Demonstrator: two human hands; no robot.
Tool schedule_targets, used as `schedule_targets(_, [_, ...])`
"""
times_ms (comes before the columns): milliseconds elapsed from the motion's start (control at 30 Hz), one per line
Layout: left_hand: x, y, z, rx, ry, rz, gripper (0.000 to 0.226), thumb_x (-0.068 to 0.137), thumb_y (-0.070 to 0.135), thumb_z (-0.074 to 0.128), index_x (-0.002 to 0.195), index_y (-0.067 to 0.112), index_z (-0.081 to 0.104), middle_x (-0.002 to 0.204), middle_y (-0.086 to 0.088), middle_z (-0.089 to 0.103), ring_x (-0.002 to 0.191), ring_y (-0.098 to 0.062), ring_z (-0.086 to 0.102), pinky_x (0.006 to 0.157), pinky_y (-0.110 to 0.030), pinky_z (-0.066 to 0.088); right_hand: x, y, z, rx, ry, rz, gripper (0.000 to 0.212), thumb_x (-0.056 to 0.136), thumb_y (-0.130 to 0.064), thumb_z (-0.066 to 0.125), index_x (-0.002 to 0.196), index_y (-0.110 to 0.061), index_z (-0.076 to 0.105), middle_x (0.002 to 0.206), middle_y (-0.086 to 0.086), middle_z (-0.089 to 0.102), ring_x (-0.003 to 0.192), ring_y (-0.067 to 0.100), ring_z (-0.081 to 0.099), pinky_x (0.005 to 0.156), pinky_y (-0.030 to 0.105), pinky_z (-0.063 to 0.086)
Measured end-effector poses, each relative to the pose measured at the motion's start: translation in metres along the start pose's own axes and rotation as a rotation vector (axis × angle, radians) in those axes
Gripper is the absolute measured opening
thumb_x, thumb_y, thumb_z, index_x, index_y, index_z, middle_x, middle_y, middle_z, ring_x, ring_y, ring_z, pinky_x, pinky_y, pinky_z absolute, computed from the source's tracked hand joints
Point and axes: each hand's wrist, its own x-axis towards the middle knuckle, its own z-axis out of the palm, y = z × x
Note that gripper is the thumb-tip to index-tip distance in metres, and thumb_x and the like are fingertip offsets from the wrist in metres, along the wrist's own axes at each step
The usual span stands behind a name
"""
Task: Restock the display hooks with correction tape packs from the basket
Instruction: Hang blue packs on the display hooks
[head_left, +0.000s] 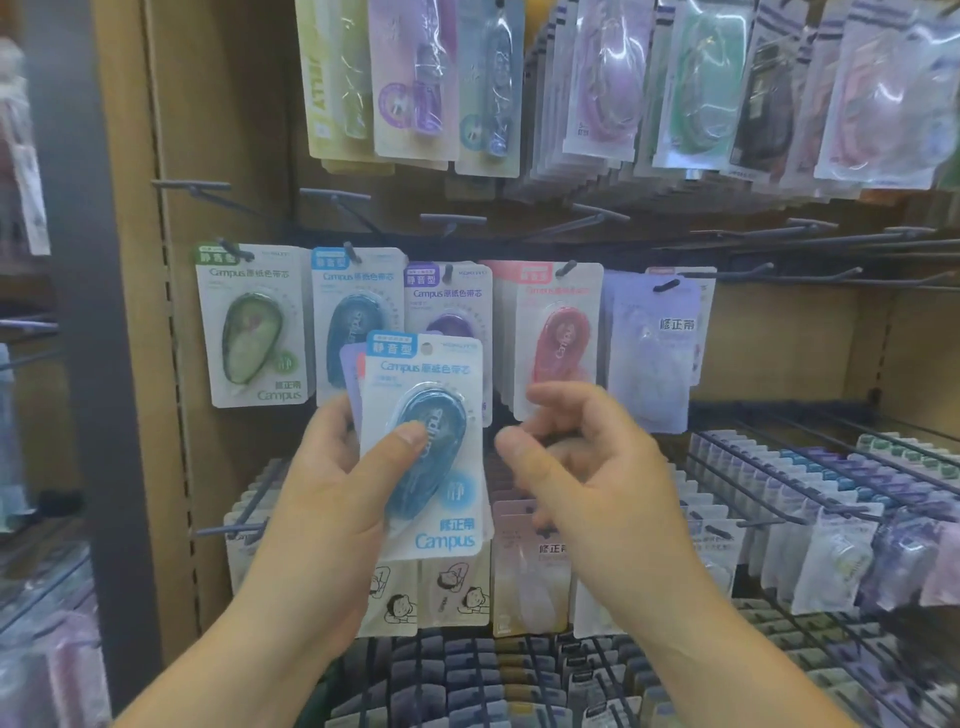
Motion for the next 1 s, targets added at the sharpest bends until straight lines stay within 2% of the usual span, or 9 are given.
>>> schedule_targets(67, [-0.001, -0.001, 0.001, -0.020, -0.017, 0.009, 0.052, 0.081, 0.024, 0.071, 0.132, 0.017, 0.060, 0.121, -0.009, 0.077, 0.109, -0.035, 0.076, 0.088, -0.056, 0.063, 0.000, -0.003, 0.008, 0.008, -0.109, 0.023, 0.056, 0.066, -0.058, 0.088, 0.114, -0.039, 0.065, 0.099, -0.008, 0.070, 0.081, 0.022, 0.070, 0.071, 0.035, 0.062])
schedule_targets(167, [-0.003, 0.000, -0.001, 0.004, -0.021, 0.036, 0.053, 0.080, 0.023, 0.073, 0.131, 0.019, 0.060, 0.120, -0.008, 0.078, 0.109, -0.034, 0.076, 0.093, -0.057, 0.059, -0.002, -0.003, 0.019, -0.016, -0.109, 0.002, 0.049, 0.065, -0.043, 0.094, 0.106, -0.036, 0.068, 0.095, -0.009, 0.073, 0.079, 0.017, 0.069, 0.070, 0.027, 0.059])
schedule_targets(300, [-0.005, 0.003, -0.010, 0.015, 0.022, 0.066, 0.059, 0.075, 0.023, 0.079, 0.130, 0.021, 0.060, 0.120, -0.007, 0.078, 0.109, -0.033, 0.076, 0.097, -0.062, 0.057, -0.003, -0.003, 0.033, 0.068, -0.141, 0.038, 0.034, 0.076, -0.034, 0.090, 0.103, -0.029, 0.070, 0.099, -0.006, 0.077, 0.089, 0.020, 0.074, 0.081, 0.044, 0.062])
schedule_targets(367, [-0.006, 0.007, -0.017, -0.017, 0.032, 0.067, 0.058, 0.078, 0.027, 0.076, 0.132, 0.019, 0.059, 0.121, -0.007, 0.078, 0.110, -0.033, 0.076, 0.092, -0.058, 0.061, -0.001, -0.006, 0.040, 0.156, -0.170, 0.067, 0.029, 0.082, -0.027, 0.084, 0.107, -0.023, 0.069, 0.102, -0.004, 0.078, 0.093, 0.020, 0.075, 0.083, 0.041, 0.062])
schedule_targets(500, [-0.009, 0.017, -0.037, -0.075, 0.023, 0.031, 0.046, 0.091, 0.027, 0.074, 0.135, 0.029, 0.063, 0.126, -0.005, 0.076, 0.112, -0.032, 0.075, 0.090, -0.054, 0.059, 0.004, -0.013, 0.054, 0.319, -0.199, 0.125, 0.029, 0.088, -0.017, 0.076, 0.115, -0.017, 0.064, 0.104, 0.001, 0.078, 0.094, 0.021, 0.076, 0.069, 0.033, 0.061])
schedule_targets(600, [-0.011, 0.025, -0.051, -0.028, 0.019, 0.046, 0.043, 0.090, 0.024, 0.068, 0.133, 0.030, 0.063, 0.124, -0.005, 0.077, 0.108, -0.031, 0.077, 0.083, -0.053, 0.064, 0.006, -0.016, 0.067, 0.389, -0.221, 0.147, 0.029, 0.094, -0.014, 0.069, 0.121, -0.017, 0.060, 0.107, 0.005, 0.078, 0.092, 0.024, 0.077, 0.060, 0.033, 0.060])
schedule_targets(733, [-0.013, 0.031, -0.070, 0.046, 0.058, 0.107, 0.047, 0.086, 0.027, 0.068, 0.133, 0.028, 0.062, 0.120, -0.002, 0.078, 0.107, -0.029, 0.077, 0.084, -0.049, 0.066, 0.008, -0.018, 0.084, 0.414, -0.223, 0.133, 0.026, 0.099, -0.014, 0.063, 0.122, -0.022, 0.056, 0.104, 0.001, 0.079, 0.091, 0.021, 0.077, 0.063, 0.035, 0.063])
schedule_targets(833, [-0.014, 0.035, -0.083, 0.113, 0.103, 0.170, 0.053, 0.083, 0.030, 0.069, 0.135, 0.029, 0.059, 0.119, 0.004, 0.078, 0.106, -0.020, 0.077, 0.078, -0.039, 0.066, 0.014, -0.018, 0.091, 0.409, -0.168, 0.102, 0.026, 0.101, -0.013, 0.060, 0.125, -0.022, 0.054, 0.105, -0.001, 0.079, 0.095, 0.019, 0.076, 0.073, 0.039, 0.064])
schedule_targets(1000, [-0.016, 0.043, -0.101, 0.122, 0.151, 0.211, 0.046, 0.079, 0.031, 0.070, 0.124, 0.034, 0.064, 0.114, 0.005, 0.079, 0.098, -0.014, 0.078, 0.068, -0.025, 0.062, 0.035, -0.026, 0.100, 0.347, -0.101, 0.042, 0.027, 0.102, -0.014, 0.060, 0.128, -0.022, 0.054, 0.108, -0.007, 0.076, 0.094, 0.018, 0.076, 0.064, 0.038, 0.063])
